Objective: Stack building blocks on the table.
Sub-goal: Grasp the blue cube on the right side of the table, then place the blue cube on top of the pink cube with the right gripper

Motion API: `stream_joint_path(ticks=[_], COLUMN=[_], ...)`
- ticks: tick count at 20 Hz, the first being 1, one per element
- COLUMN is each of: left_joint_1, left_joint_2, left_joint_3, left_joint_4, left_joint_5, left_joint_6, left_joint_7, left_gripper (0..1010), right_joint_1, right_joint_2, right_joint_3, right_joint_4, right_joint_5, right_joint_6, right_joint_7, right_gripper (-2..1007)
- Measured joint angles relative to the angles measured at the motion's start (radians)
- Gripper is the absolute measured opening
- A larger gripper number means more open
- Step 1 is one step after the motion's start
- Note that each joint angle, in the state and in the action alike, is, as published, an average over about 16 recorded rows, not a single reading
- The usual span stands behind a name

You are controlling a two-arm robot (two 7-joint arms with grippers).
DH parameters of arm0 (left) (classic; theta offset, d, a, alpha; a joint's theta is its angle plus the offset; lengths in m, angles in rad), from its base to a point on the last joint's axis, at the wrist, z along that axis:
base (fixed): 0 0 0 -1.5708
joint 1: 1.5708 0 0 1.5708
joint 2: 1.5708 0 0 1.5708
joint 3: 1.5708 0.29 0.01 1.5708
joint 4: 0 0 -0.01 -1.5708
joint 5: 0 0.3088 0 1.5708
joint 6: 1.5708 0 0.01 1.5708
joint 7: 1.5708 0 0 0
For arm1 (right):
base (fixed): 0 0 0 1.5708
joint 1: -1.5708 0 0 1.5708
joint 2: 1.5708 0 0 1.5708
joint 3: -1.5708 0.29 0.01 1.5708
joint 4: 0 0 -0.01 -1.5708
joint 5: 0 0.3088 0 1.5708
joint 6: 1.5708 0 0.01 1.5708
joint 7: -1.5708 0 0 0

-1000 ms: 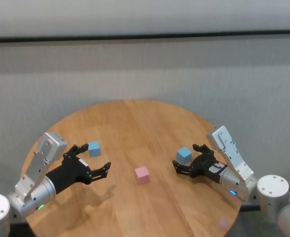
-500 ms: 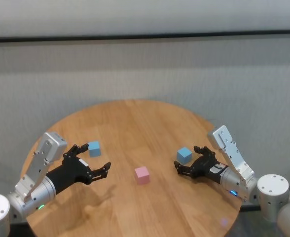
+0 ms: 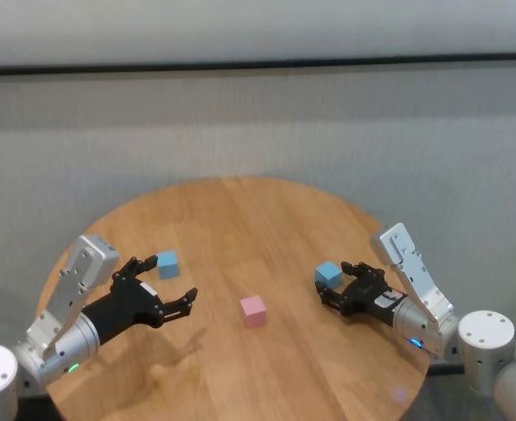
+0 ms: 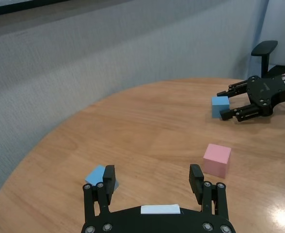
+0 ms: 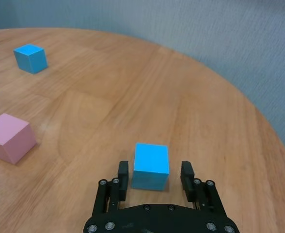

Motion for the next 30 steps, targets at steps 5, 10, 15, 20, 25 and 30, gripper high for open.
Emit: stream_joint_path(ticks=[5, 10, 15, 20, 25, 30], left_joint_1=[0.000, 0.000, 0.000, 0.000, 0.000, 0.000], left_joint_2=[0.000, 0.000, 0.000, 0.000, 0.000, 0.000], left_joint_3=[0.000, 0.000, 0.000, 0.000, 0.000, 0.000], left_joint_4=[0.000, 0.000, 0.000, 0.000, 0.000, 0.000], left_joint_5=[0.000, 0.000, 0.000, 0.000, 0.000, 0.000], left_joint_6=[0.000, 0.000, 0.000, 0.000, 0.000, 0.000], left_joint_7=[0.000, 0.000, 0.000, 0.000, 0.000, 0.000], left_gripper=[1000, 999, 1000, 999, 1000, 1000], right_joint_1=[-0.002, -0.010, -0.041, -0.095, -0.156, -0.198], right_joint_2=[0.000, 0.003, 0.016, 0.036, 0.055, 0.060], right_joint_3=[0.004, 0.009, 0.017, 0.022, 0.016, -0.005], right_joint_4=[-0.001, -0.018, -0.093, -0.226, -0.376, -0.472], right_joint_5=[-0.001, 0.001, 0.013, 0.038, 0.071, 0.097], right_joint_6=[-0.007, -0.007, 0.014, 0.049, 0.091, 0.117], right_joint_7=[-0.001, 0.000, 0.009, 0.035, 0.074, 0.108], right_gripper=[535, 427, 375, 368, 368, 368])
